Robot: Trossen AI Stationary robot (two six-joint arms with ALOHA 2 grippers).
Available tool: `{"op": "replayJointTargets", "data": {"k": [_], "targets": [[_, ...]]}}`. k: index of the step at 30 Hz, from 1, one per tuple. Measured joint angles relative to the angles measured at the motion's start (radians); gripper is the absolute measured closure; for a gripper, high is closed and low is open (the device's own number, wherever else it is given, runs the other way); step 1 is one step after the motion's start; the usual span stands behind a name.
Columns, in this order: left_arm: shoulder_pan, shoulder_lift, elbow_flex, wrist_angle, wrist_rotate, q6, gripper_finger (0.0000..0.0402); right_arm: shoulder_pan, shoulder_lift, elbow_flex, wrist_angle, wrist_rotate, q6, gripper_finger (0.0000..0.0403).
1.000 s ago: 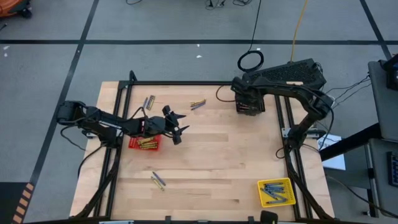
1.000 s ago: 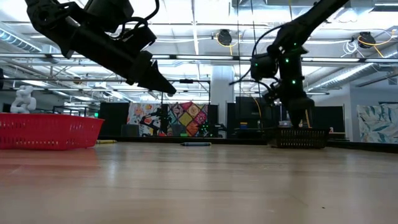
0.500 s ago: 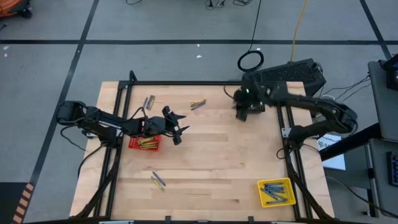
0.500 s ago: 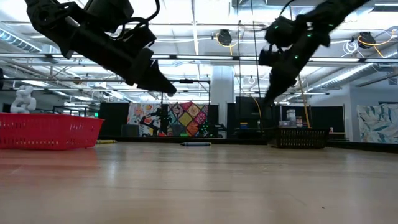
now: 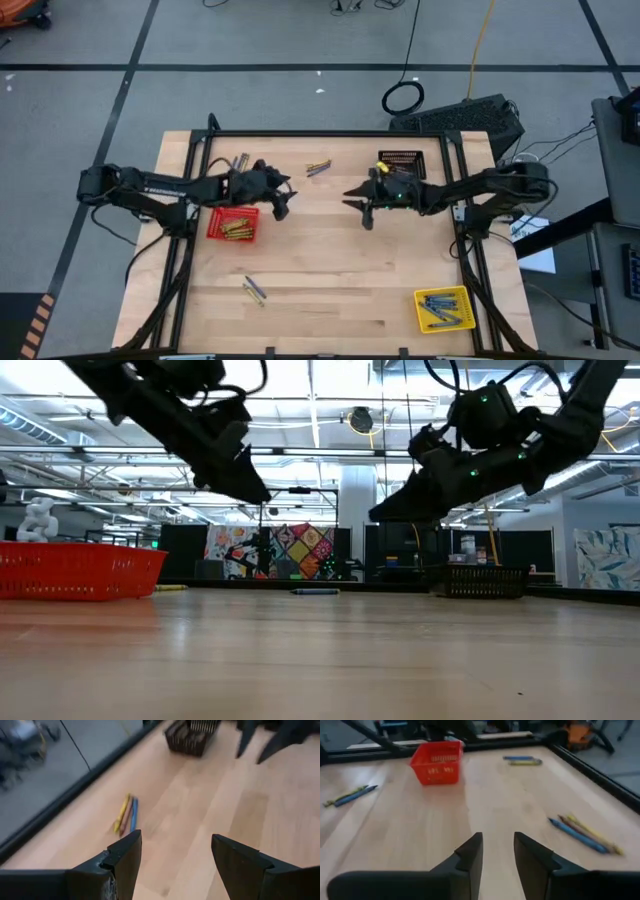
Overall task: Sort crayons
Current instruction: Put the right brown crayon into the black bin
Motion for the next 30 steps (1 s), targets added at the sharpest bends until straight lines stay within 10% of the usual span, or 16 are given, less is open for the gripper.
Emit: {"op": "replayJointTargets", "data": {"k": [8, 16, 30], "targets": [[0.238, 0.154, 0.074, -0.104, 0.219, -0.027, 0.0158, 0.039, 0.153, 0.081, 0.170, 0.027, -0.055, 0.0308], [0.351, 0.366, 0.179, -0.119, 0.225, -0.072, 0.0158, 0.043, 0.171, 0.108, 0.166, 0.027, -0.071, 0.0308], [0.556, 0.393, 0.337, -0.669, 0.147, -0.112, 0.0158, 0.050, 0.170, 0.107, 0.117, 0.027, -0.054, 0.0308]]}}
